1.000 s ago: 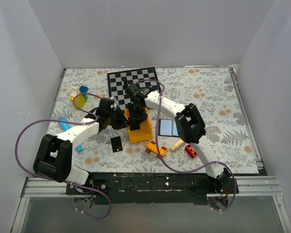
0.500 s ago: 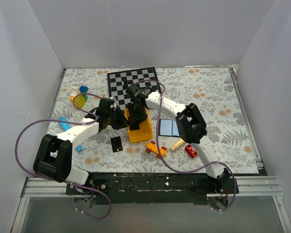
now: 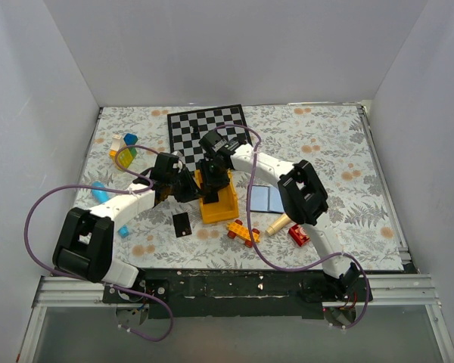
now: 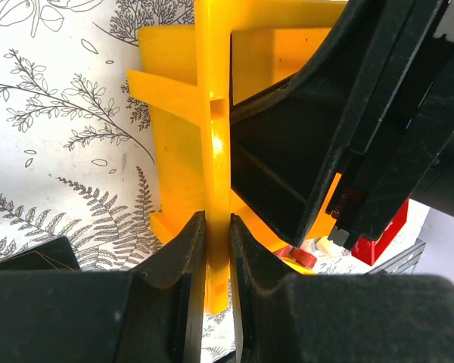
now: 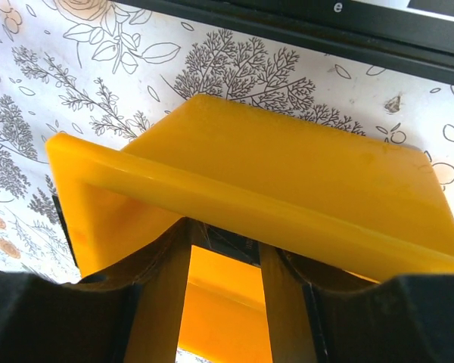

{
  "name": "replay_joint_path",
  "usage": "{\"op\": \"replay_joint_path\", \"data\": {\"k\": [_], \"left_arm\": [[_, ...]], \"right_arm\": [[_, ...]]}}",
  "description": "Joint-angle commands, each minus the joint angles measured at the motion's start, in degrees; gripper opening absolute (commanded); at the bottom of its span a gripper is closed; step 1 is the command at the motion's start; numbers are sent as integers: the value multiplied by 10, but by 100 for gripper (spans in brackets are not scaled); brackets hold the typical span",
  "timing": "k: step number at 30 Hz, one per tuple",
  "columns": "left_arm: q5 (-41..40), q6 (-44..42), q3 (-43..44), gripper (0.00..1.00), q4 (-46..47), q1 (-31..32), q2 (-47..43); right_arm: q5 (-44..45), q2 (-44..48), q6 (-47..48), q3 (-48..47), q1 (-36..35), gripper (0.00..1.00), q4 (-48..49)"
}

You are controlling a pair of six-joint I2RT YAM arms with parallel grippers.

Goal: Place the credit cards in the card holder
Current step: Pick up the credit card from the storage box.

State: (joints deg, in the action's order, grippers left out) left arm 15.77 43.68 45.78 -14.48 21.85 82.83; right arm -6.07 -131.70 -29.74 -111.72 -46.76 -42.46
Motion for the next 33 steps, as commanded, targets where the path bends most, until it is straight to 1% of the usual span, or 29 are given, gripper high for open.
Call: {"op": "replay_joint_path", "data": {"k": [1, 4, 6, 11, 14, 21, 27, 33], "left_arm": [[9, -3, 1, 0, 6, 1, 2], [9, -3, 0, 0, 7, 1, 3], [8, -2, 0, 0, 6, 1, 2], [-4, 11, -3, 0, 3, 2, -6], [-17, 21, -4, 0, -5, 5, -14], [-29, 40, -14, 0, -5, 12, -39], [-33, 47, -13, 0, -5, 18, -51], [-49, 66, -23, 0, -5, 25, -64]], "right_arm": [[-21, 39, -2, 4, 5, 49, 27], [-15, 42, -3, 1, 5, 49, 20], [7, 37, -2, -13, 5, 49, -2], [92, -1, 11, -85, 4, 49, -95], [119, -15, 18, -97, 4, 50, -117], [116, -24, 20, -87, 4, 49, -116], [92, -28, 19, -79, 3, 49, -105], [100, -34, 18, -78, 1, 49, -117]]}}
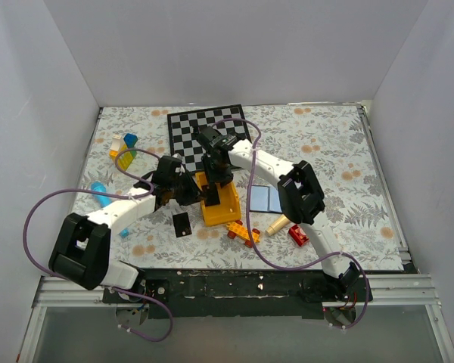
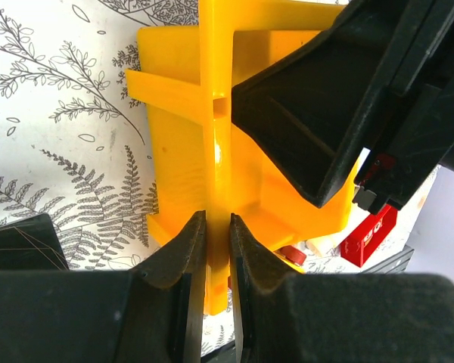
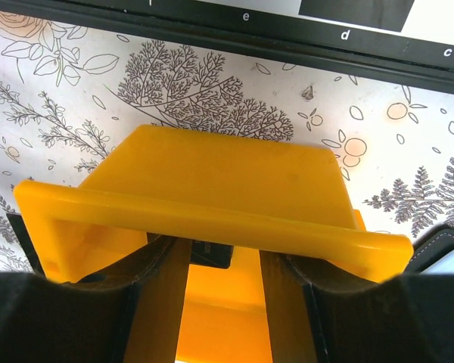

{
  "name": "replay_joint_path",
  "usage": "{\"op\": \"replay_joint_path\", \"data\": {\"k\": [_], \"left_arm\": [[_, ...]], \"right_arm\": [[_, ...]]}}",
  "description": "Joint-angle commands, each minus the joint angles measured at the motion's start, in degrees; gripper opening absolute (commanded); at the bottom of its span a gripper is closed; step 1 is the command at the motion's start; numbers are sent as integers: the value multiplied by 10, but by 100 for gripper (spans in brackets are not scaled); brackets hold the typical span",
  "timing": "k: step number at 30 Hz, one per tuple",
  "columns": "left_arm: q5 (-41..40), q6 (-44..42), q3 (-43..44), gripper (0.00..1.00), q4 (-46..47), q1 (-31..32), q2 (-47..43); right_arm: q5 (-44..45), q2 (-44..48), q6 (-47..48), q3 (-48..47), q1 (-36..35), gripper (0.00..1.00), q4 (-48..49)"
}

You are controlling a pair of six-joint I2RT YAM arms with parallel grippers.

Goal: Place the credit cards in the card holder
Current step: Pick up the credit card from the storage box.

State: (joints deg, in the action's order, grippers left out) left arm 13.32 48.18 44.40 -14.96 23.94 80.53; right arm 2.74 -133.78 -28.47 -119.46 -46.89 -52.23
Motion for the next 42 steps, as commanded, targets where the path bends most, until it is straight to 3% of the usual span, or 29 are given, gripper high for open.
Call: {"op": "replay_joint_path", "data": {"k": [1, 19, 34, 42], "left_arm": [[-29, 28, -12, 0, -2, 6, -43], [-153, 119, -66, 0, 17, 16, -94], [-148, 119, -63, 0, 20, 16, -78], [-142, 117, -61, 0, 22, 16, -68]], "right_arm": [[14, -14, 5, 1, 1, 49, -19], [-1, 5, 2, 48, -10, 50, 22], [34, 6, 8, 65, -15, 50, 27], [-14, 21, 7, 78, -14, 50, 57]]}}
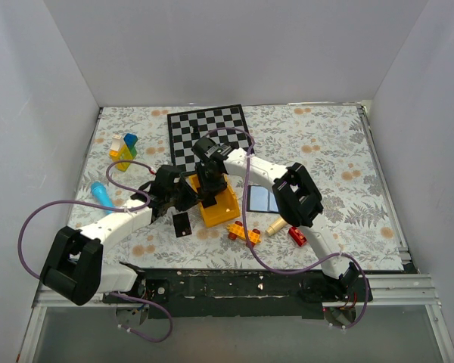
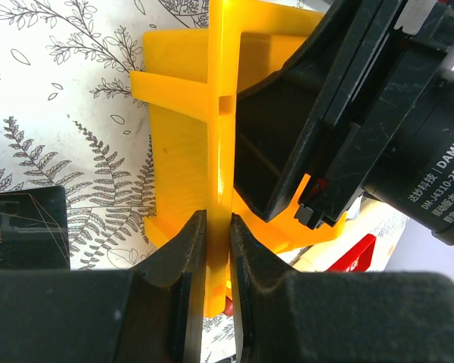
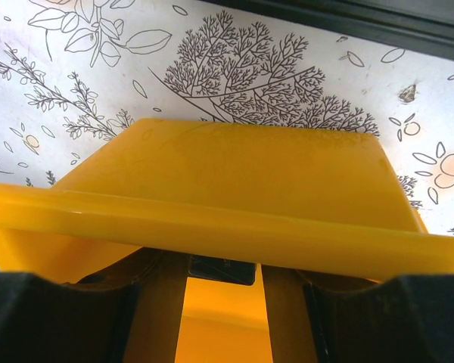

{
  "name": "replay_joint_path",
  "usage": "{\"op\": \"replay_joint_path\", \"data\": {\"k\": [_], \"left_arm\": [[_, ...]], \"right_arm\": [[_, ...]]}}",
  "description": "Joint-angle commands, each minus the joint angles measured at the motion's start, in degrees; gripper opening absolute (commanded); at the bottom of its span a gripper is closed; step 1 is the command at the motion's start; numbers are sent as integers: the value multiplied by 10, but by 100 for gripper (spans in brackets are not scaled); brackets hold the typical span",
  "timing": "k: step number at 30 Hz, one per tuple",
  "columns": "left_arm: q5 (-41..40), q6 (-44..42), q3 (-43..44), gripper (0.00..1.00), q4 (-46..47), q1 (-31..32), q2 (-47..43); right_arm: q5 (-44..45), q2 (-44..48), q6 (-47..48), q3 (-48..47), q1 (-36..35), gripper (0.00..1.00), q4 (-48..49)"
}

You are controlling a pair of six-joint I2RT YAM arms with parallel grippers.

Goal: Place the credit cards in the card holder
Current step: Pick up the credit card from the storage box.

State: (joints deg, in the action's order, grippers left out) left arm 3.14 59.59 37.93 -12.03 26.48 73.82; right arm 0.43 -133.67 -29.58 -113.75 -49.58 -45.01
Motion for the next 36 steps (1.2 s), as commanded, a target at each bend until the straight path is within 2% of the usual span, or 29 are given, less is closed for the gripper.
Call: {"op": "replay_joint_path", "data": {"k": [1, 8, 25, 31, 36], "left_arm": [[-39, 2, 4, 0, -7, -9, 3], [-33, 1, 2, 0, -4, -9, 11], [-14, -4, 6, 0, -1, -9, 28], [-11, -6, 8, 0, -2, -9, 29], [-9, -7, 11, 0, -2, -9, 26]], "right_arm": [[2, 25, 17, 27, 12, 50, -8], [-26, 62, 10, 53, 12, 50, 36], [-51, 79, 10, 52, 12, 50, 47], [-8, 35, 19, -6, 12, 50, -23], [44, 19, 24, -9, 12, 51, -31]]}}
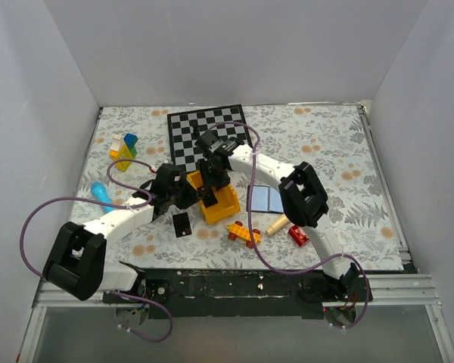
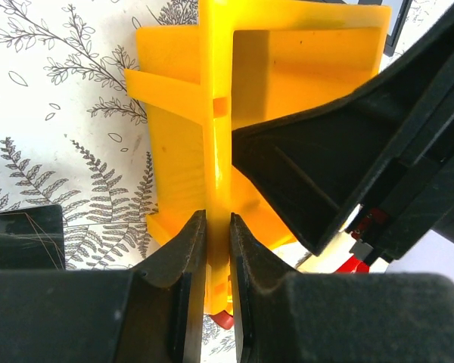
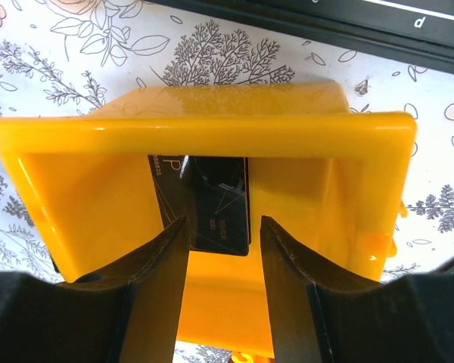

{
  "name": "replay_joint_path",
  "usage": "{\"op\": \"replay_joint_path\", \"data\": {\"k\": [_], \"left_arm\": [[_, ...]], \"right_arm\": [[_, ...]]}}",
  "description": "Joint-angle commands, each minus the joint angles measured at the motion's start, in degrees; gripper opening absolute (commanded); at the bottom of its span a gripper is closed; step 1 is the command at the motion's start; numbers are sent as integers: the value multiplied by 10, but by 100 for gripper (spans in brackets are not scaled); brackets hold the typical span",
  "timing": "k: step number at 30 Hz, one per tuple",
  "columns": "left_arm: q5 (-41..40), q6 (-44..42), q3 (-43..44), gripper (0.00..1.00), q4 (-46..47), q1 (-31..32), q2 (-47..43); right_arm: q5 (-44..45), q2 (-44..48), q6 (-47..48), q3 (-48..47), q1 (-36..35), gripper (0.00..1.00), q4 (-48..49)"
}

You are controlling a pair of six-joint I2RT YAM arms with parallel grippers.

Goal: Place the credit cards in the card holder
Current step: Pick up the credit card from the storage box.

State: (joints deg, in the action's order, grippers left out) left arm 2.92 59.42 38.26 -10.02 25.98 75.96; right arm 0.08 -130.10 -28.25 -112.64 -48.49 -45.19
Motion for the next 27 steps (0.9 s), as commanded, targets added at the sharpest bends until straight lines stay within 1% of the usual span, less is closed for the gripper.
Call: {"op": "replay_joint_path", "data": {"k": [1, 13, 17, 18, 22, 27], "left_arm": [[-7, -6, 8, 0, -22, -4, 4], [-3, -8, 14, 0, -22, -4, 7], [-3, -8, 14, 0, -21, -4, 9], [-3, -8, 15, 0, -21, -3, 9], [-3, -7, 12, 0, -20, -4, 9], [-1, -6, 13, 0, -18, -4, 13]], "right_arm": [[49, -18, 13, -21, 1, 51, -31], [31, -45, 16, -27, 1, 52, -28], [4, -46, 11, -18, 0, 52, -12], [-25, -46, 8, -15, 0, 52, -7], [-53, -38, 0, -1, 0, 52, 17], [-50, -15, 0, 7, 0, 52, 27]]}}
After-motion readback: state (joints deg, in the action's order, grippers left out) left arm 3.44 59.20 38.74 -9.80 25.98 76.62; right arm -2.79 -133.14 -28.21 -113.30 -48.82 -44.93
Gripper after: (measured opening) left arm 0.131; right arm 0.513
